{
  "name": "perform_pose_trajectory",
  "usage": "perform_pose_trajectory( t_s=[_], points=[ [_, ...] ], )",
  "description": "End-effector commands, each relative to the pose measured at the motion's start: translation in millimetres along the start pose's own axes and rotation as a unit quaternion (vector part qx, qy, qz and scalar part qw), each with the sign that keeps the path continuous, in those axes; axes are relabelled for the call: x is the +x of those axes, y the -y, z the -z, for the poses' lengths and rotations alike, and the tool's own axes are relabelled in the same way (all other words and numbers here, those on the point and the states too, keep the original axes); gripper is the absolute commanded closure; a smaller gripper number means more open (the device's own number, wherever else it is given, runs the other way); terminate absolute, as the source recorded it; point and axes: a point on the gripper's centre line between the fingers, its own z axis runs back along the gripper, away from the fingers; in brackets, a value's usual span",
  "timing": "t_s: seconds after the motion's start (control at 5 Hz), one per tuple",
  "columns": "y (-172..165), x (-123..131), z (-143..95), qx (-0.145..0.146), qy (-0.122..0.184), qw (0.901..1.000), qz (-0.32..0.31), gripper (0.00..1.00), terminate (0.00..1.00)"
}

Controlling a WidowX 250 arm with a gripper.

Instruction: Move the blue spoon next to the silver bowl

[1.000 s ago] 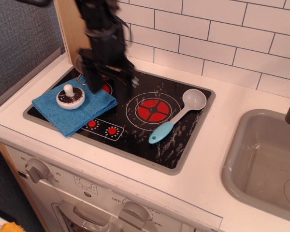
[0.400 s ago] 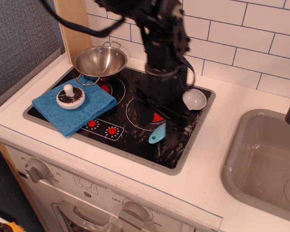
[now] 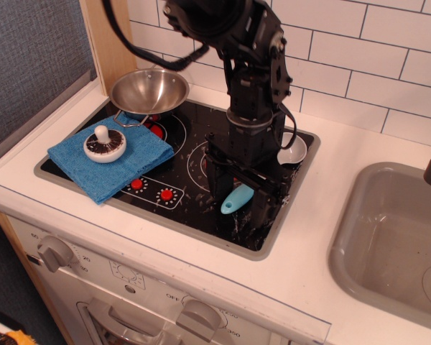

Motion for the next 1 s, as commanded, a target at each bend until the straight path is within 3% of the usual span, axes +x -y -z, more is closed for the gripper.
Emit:
perform_pose_trajectory(
  t_s=[0.0,0.4,0.6,0.8],
  points=[
    [-12,0,-4,0.0,0.01,0.9998,-0.015,1.0,0.0],
    [-10,-6,-5,0.01,0.007,0.9999,0.0,1.0,0.0],
    [-17,2,-29,0.015,0.043,0.9989,-0.006,1.0,0.0],
    [-45,13,-59,0.016,0.085,0.9948,-0.052,1.0,0.0]
  ],
)
